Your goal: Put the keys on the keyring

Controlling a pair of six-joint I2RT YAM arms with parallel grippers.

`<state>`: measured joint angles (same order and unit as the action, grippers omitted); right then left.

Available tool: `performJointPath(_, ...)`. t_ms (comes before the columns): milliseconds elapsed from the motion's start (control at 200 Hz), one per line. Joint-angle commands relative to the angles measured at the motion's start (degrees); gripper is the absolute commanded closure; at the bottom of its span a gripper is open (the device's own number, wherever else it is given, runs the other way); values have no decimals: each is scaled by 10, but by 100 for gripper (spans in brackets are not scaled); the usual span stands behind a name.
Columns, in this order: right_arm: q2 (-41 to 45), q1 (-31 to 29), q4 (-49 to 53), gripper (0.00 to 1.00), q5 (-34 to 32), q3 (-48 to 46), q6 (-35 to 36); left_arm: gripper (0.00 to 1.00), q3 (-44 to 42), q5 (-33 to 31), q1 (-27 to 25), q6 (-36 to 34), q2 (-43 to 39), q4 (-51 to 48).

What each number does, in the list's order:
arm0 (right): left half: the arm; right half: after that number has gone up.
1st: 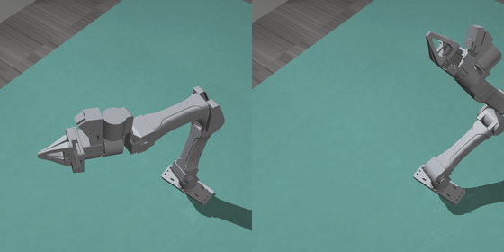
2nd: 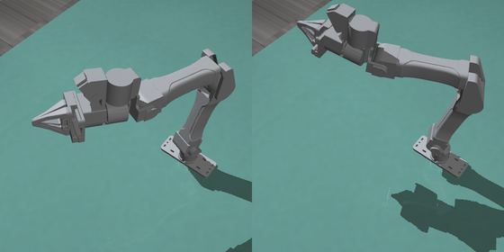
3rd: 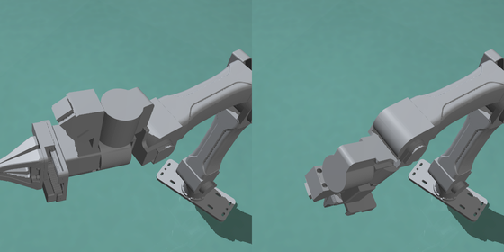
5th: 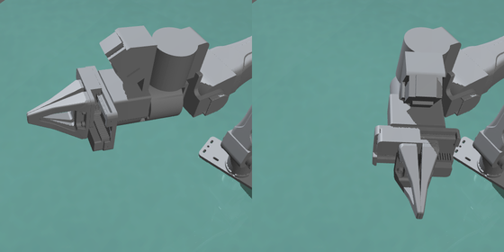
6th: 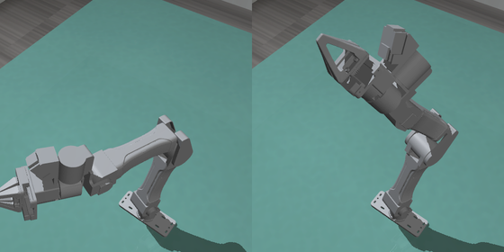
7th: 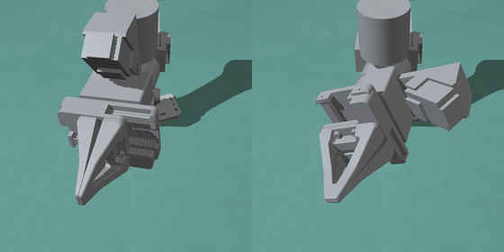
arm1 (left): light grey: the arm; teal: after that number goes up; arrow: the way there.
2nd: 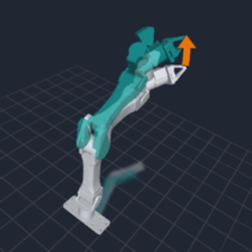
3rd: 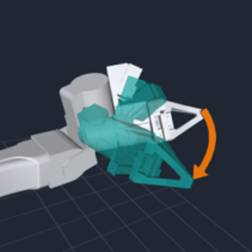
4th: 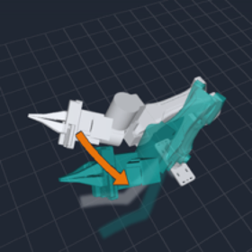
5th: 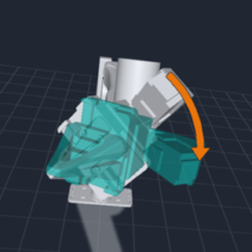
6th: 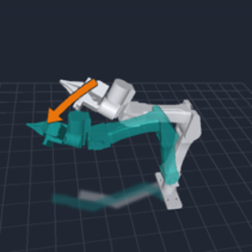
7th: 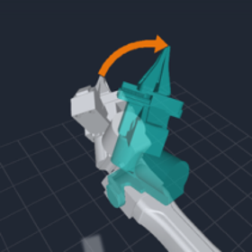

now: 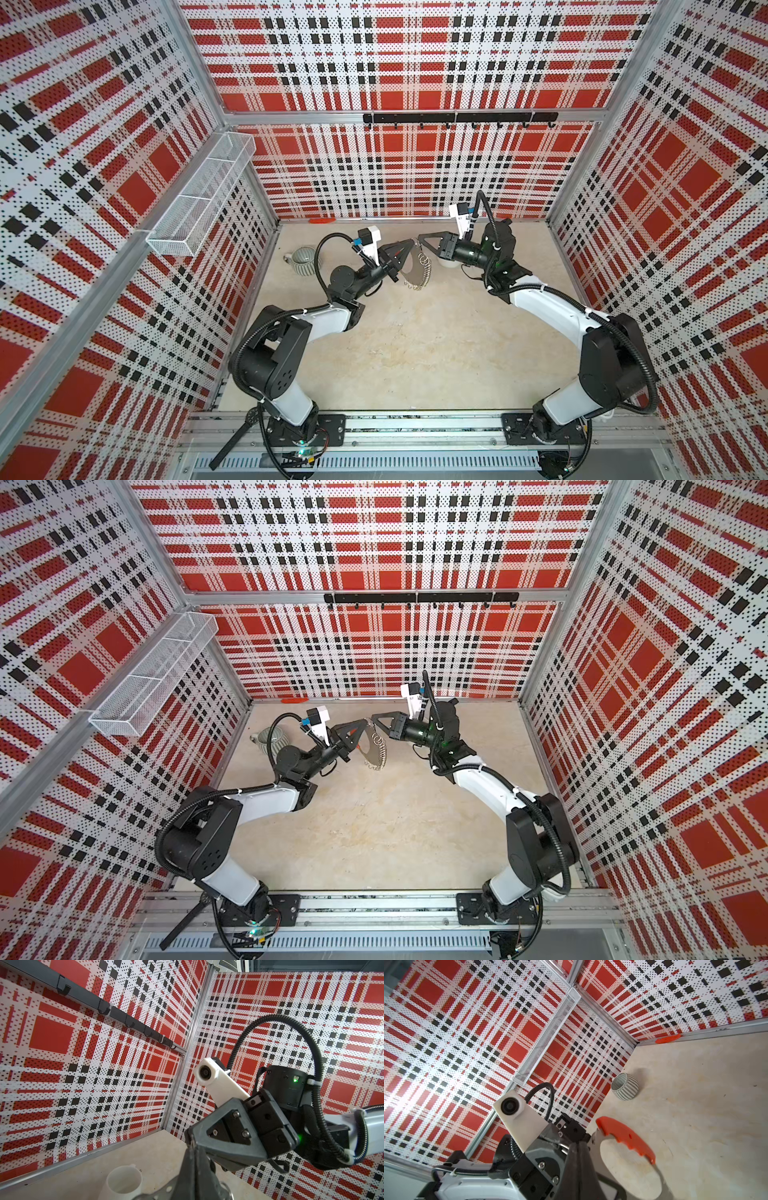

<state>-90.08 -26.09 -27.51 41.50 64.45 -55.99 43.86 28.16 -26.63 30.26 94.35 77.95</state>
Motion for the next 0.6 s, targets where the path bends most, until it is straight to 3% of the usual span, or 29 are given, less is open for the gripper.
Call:
performJointPath(0,-22,1,-22,100,45,-16,-60,100,22,-14,-9,-5,-6,117)
performJointPath(451,-25,0,-27,100,52,1,-53,100,2,-14,-16,19,-5,118)
performJointPath(481,-25,0,-26,95,52,4,-54,100,3,-14,-17,20,-3,116)
performJointPath(596,-22,1,-24,94,48,4,-53,100,3,-12,-17,23,-1,115)
